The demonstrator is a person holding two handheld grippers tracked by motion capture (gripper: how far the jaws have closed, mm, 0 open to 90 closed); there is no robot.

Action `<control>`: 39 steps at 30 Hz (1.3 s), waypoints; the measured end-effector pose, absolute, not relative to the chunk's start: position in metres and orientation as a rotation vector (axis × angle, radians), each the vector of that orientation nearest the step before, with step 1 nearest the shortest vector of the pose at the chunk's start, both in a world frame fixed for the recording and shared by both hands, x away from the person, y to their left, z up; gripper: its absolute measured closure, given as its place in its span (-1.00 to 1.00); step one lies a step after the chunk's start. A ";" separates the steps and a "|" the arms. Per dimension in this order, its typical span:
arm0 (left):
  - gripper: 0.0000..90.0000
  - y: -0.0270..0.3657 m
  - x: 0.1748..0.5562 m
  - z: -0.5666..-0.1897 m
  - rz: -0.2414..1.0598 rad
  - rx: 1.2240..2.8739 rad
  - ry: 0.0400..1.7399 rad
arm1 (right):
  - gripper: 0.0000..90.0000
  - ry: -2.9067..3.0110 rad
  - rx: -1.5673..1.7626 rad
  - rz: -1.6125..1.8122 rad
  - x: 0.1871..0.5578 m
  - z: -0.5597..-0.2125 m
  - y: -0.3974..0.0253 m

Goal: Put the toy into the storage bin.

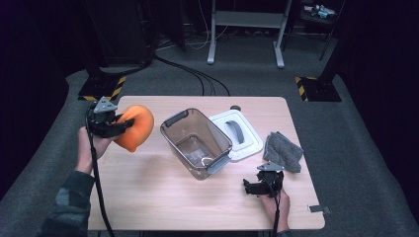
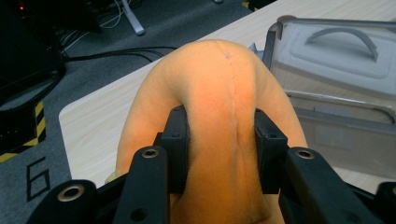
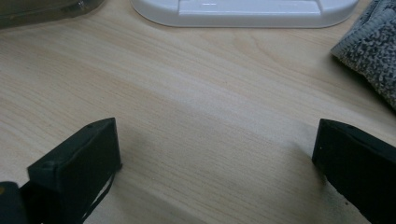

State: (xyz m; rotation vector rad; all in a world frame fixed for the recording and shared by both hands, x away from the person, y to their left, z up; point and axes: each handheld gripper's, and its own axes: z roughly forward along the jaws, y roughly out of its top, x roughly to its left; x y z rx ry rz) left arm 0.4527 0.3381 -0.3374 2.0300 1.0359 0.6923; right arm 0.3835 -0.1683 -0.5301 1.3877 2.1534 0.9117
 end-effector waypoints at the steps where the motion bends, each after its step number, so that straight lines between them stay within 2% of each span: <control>1: 0.44 0.337 0.454 -0.336 0.694 2.029 1.034 | -0.99 2.153 1.388 0.912 0.384 -0.530 -0.168; 23: 0.43 0.310 0.474 -0.310 0.715 2.035 0.960 | -0.99 2.153 1.388 0.912 0.384 -0.530 -0.168; 39: 0.43 0.279 0.485 -0.301 0.679 2.043 0.871 | -0.99 2.153 1.387 0.912 0.384 -0.530 -0.168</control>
